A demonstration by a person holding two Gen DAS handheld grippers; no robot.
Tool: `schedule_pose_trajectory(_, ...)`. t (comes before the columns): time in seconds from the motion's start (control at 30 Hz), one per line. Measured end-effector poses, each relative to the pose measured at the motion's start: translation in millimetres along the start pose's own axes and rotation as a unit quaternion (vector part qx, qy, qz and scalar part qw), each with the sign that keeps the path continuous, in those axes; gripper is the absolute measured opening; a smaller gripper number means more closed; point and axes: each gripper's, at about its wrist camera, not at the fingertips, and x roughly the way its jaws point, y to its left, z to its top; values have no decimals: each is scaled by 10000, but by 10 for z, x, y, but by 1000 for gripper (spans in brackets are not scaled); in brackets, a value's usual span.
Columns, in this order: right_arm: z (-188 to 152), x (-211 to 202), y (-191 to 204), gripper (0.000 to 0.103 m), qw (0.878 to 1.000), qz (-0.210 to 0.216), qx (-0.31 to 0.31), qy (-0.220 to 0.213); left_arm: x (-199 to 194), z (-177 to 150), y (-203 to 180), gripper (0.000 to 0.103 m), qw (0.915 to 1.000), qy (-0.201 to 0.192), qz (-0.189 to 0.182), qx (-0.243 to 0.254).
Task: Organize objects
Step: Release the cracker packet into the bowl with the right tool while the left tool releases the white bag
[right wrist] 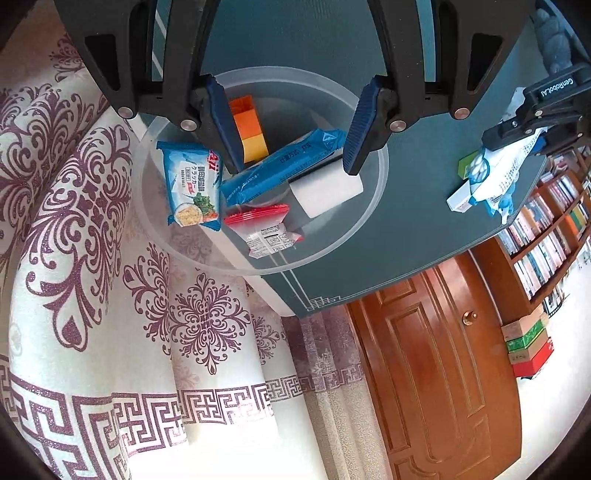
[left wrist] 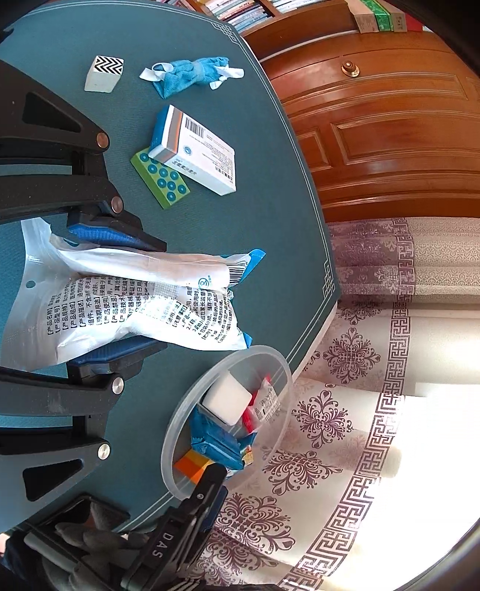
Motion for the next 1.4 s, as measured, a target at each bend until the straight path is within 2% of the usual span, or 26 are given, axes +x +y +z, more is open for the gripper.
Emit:
schedule_pose_trajectory(0.27,-118,-124,98,58,9990,-85,-380,-206,208,310,-320,47,9993,-23,-227,290)
schedule_pose_trajectory(0.6,-192,-107,45,58,9995,20,-243,-177,509,634,-606,47,9972,7,-606,431)
schedule_pose_trajectory(0.97,-206,-106,38,57,9995,70,-227,-219,792,836,-888,49,9952,57,-757,623)
schedule_pose_trajectory(1.07,-205,-108,32,57,9995,67,-216,-225,773,876,-899,59,9946,3,-870,566)
schedule_pose_trajectory(1.13,-206,-102,33,58,9995,68,-221,-226,723,882,-879,75,9945,-105,-913,502)
schedule_pose_trajectory(1.4,-212,-104,47,58,9994,57,-246,-239,624,839,-742,79,9962,-182,-777,340)
